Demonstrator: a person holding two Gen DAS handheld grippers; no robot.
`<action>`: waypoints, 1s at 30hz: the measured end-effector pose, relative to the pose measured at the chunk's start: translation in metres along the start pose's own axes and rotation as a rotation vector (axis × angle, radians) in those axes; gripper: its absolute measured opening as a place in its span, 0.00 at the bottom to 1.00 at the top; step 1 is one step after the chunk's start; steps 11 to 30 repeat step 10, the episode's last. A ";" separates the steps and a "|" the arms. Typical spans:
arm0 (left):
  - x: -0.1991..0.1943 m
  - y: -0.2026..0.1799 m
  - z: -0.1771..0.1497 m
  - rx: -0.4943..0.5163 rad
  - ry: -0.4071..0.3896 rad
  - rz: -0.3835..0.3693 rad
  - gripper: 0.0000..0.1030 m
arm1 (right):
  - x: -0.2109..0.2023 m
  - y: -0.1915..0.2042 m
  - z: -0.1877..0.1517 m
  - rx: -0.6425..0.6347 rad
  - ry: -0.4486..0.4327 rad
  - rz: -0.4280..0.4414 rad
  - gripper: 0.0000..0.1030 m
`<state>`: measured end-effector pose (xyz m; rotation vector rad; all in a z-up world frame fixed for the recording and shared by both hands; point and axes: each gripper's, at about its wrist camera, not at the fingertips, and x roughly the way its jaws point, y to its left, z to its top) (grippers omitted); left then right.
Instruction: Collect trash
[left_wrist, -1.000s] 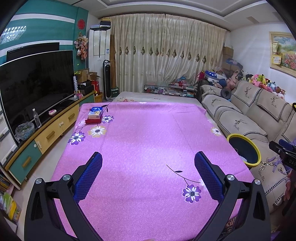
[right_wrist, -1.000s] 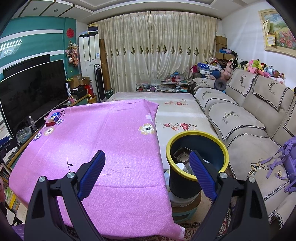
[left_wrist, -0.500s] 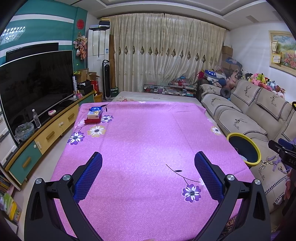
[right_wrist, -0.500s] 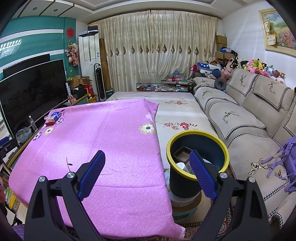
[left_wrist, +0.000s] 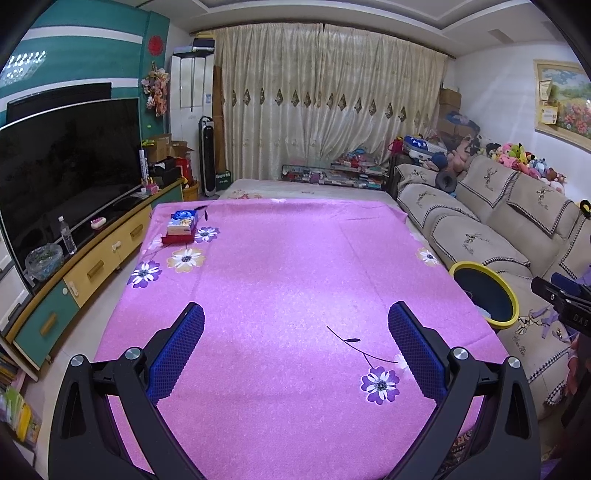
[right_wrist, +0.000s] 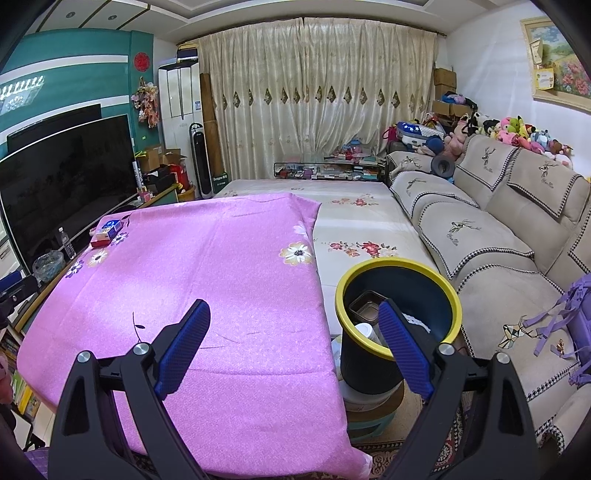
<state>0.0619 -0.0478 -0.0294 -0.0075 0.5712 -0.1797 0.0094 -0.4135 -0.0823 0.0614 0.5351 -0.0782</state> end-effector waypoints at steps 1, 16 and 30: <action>0.004 0.000 0.004 -0.005 0.012 -0.008 0.95 | 0.002 0.002 0.002 -0.003 -0.001 0.001 0.85; 0.098 0.033 0.037 -0.009 0.095 0.073 0.95 | 0.090 0.033 0.044 -0.005 0.033 0.127 0.93; 0.098 0.033 0.037 -0.009 0.095 0.073 0.95 | 0.090 0.033 0.044 -0.005 0.033 0.127 0.93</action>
